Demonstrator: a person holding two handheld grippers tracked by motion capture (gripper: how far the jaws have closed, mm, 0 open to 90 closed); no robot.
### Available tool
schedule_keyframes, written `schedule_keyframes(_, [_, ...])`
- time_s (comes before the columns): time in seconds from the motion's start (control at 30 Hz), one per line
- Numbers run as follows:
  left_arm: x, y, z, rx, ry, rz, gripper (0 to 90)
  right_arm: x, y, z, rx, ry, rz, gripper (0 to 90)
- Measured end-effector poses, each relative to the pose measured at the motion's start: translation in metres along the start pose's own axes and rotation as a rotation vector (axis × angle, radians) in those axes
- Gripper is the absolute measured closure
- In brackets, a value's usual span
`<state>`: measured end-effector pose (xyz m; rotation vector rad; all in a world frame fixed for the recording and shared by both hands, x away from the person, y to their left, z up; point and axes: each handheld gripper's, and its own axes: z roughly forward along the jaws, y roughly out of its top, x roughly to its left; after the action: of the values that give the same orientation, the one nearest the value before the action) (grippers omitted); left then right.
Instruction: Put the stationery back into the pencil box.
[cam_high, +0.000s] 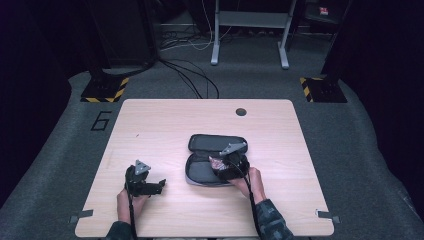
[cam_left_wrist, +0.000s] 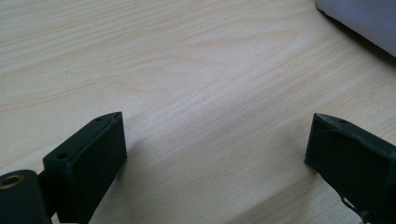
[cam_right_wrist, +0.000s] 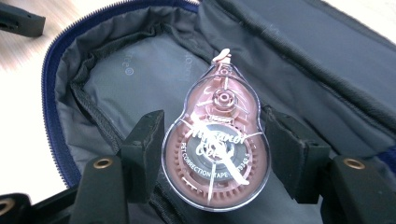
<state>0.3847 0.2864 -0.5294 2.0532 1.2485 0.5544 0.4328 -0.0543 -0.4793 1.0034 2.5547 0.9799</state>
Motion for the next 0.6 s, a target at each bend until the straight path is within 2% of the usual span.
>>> schedule_keyframes(0.1, [0.0,0.0,0.0,0.0,0.0,0.0,5.3,0.0,0.0,0.002,0.006,0.006,-0.001,39.2])
schedule_keyframes(0.23, [0.0,0.0,0.0,-0.001,0.0,-0.001,5.3,0.0,-0.002,0.007,0.021,0.008,0.023,39.2])
schedule_keyframes(0.3, [0.0,0.0,0.0,0.0,0.001,0.0,5.3,-0.001,-0.002,0.008,0.027,0.011,0.014,39.2])
schedule_keyframes(0.6, [0.0,0.0,0.0,-0.001,0.0,-0.001,5.3,-0.002,-0.003,0.014,0.05,-0.006,0.025,38.7])
